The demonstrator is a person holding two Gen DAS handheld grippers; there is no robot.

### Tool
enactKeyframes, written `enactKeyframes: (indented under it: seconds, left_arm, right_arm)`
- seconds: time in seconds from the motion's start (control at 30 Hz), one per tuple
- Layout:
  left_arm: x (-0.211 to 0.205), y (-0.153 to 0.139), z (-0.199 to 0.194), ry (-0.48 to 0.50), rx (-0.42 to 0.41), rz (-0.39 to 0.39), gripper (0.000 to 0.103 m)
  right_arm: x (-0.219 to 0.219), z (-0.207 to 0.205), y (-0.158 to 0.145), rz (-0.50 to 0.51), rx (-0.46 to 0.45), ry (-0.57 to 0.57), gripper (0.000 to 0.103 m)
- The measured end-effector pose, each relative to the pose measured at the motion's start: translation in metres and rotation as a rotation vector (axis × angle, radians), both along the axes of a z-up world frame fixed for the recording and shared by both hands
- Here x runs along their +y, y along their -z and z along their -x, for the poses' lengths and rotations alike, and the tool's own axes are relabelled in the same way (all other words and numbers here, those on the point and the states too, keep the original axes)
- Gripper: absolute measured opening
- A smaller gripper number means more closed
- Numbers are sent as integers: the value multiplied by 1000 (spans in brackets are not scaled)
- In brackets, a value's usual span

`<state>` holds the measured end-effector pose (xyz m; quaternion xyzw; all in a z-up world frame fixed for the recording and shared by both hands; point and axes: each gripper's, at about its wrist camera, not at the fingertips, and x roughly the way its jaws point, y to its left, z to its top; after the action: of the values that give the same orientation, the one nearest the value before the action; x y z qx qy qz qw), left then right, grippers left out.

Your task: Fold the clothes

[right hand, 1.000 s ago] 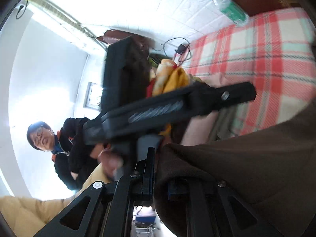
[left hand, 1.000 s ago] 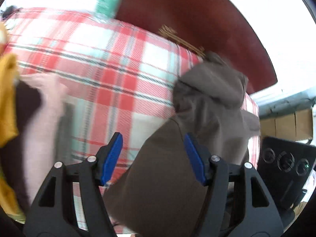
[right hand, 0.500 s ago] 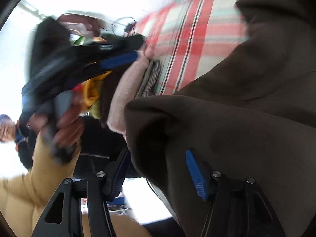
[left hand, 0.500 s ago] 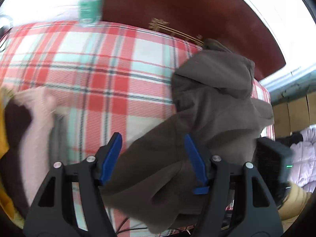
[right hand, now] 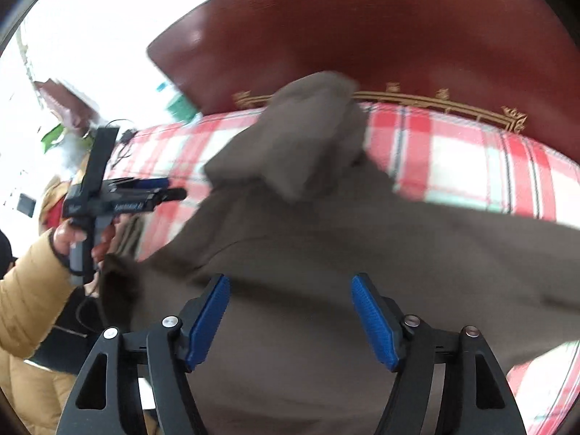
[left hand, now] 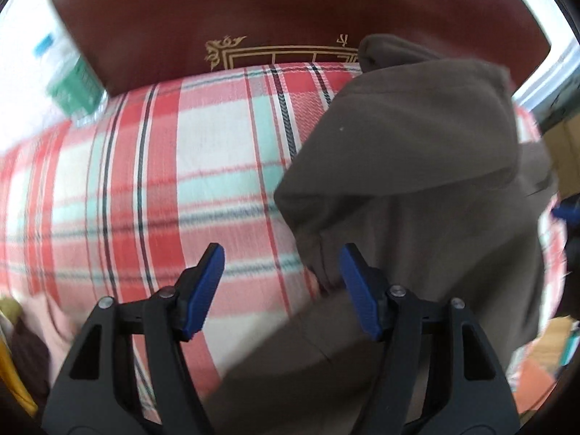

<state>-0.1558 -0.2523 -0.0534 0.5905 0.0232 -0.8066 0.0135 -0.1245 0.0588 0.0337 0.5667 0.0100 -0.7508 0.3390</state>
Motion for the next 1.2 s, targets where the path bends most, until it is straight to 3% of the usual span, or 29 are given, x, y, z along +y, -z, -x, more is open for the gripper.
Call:
enactKeyframes:
  seconds: [0.2,0.37,0.47,0.63,0.7,0.73,0.77,0.83,0.93,1.1,1.2]
  left_arm:
    - [34,-4,18,72,40,128,68]
    - [71,-14,18,173,74,179,68]
    - [96,-13,17,241,97,241,68]
    - [129,2,33,279,96,328,68]
    - [132,8,46,256,89,349,68]
    - [133,10,53,237,81,350,68]
    - [133,13,62,216,70,341,67]
    - [133,11,75,180,64,301,48]
    - [135,-7,90,144,100,226,37]
    - [142,-57,110,101,218,104,37]
    - [144,-77,121,81,275,54,37]
  right_arm:
    - [9,75,23,2,11,19,72]
    - [0,113,51,-43,-24,-99,72]
    - [-14,125,76,-72,-72,-196,72]
    - [-37,135,103,-27,-89,-294,73]
    - [-43,138,106,6,-86,-303,64]
    - [-43,139,107,14,-101,-302,45]
    - [-41,141,109,13,-119,-291,34]
    - [-29,144,104,85,-150,-268,22]
    - [-4,142,77,204,-132,-214,18]
    - [52,132,25,338,-31,-84,16]
    - [105,128,4,378,49,58,16]
